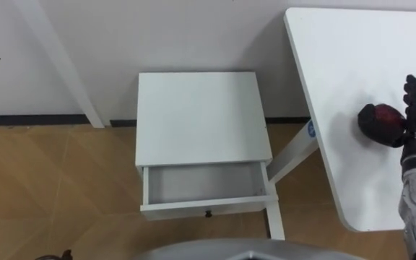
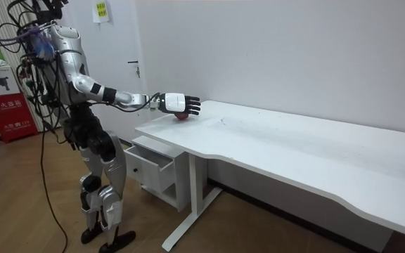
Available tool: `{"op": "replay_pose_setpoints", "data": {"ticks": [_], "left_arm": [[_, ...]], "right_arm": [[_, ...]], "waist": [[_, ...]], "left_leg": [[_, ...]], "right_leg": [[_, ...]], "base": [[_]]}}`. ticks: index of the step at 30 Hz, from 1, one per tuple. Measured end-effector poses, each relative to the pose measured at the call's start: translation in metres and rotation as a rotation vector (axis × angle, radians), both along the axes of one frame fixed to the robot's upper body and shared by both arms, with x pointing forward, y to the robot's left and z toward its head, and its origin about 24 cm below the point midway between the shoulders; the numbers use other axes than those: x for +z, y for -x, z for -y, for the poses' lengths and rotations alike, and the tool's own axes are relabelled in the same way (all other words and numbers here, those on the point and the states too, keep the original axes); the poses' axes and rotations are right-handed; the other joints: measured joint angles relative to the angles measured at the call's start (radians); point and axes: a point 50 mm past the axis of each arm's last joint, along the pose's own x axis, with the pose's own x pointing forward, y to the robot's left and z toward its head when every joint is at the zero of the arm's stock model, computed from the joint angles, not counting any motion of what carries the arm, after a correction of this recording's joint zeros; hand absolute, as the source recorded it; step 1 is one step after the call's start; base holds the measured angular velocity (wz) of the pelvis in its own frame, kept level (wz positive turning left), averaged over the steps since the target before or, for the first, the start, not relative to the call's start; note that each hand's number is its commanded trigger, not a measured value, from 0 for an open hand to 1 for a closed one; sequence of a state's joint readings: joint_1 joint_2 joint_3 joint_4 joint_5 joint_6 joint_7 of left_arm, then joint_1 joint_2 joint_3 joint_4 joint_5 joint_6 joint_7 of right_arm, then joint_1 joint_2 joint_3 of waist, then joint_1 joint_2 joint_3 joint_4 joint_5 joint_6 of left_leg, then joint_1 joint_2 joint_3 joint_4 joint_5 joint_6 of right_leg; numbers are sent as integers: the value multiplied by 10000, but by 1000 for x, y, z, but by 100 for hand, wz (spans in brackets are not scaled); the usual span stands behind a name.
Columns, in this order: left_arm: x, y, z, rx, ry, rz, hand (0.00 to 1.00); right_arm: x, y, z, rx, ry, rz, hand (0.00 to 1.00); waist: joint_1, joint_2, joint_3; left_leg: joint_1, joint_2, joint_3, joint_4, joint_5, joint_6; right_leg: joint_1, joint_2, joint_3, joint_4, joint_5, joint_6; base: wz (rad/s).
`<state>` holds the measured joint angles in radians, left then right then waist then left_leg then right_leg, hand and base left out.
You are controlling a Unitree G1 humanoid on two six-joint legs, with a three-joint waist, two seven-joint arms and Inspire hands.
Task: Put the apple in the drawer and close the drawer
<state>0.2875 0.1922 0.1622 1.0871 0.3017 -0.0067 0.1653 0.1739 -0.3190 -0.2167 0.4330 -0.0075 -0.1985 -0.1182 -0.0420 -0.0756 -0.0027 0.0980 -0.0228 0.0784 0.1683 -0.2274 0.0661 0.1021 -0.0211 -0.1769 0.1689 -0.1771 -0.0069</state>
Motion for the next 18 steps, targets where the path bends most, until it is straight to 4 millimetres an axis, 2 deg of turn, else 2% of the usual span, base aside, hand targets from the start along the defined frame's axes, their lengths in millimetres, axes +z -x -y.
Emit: {"op": "replay_pose_setpoints", "data": {"ticks": [7,8,9,14,18], "left_arm": [[0,1,0,-160,-28,-78,0],[0,1,0,-158,-22,-92,0],[0,1,0,-164,-14,-105,0],[0,3,-3,-436,84,-349,0],[2,4,-9,-388,14,-388,0]], "right_arm": [[-2,-6,0,95,-142,-111,0],[-2,-6,1,161,-105,-166,83],[-2,-6,1,217,-119,-202,100],[-4,-5,2,531,33,-460,100],[-6,0,13,678,-4,-839,100]], "waist": [[-22,-100,-10],[-16,-121,-16],[-14,-137,-13],[-33,-158,-17],[3,-158,-18]], "left_leg": [[-5,0,1,3,0,0],[-4,0,2,4,0,0],[-5,0,-7,9,0,0],[5,-4,-144,18,0,0],[17,-17,-281,32,1,-1]], "right_leg": [[9,-4,-21,-1,0,1],[10,-3,-21,-1,0,1],[11,-3,-23,-3,0,1],[57,-3,-96,-12,3,3],[106,-16,-182,-20,3,3]], "base": [[0],[0],[0],[4],[8]]}}
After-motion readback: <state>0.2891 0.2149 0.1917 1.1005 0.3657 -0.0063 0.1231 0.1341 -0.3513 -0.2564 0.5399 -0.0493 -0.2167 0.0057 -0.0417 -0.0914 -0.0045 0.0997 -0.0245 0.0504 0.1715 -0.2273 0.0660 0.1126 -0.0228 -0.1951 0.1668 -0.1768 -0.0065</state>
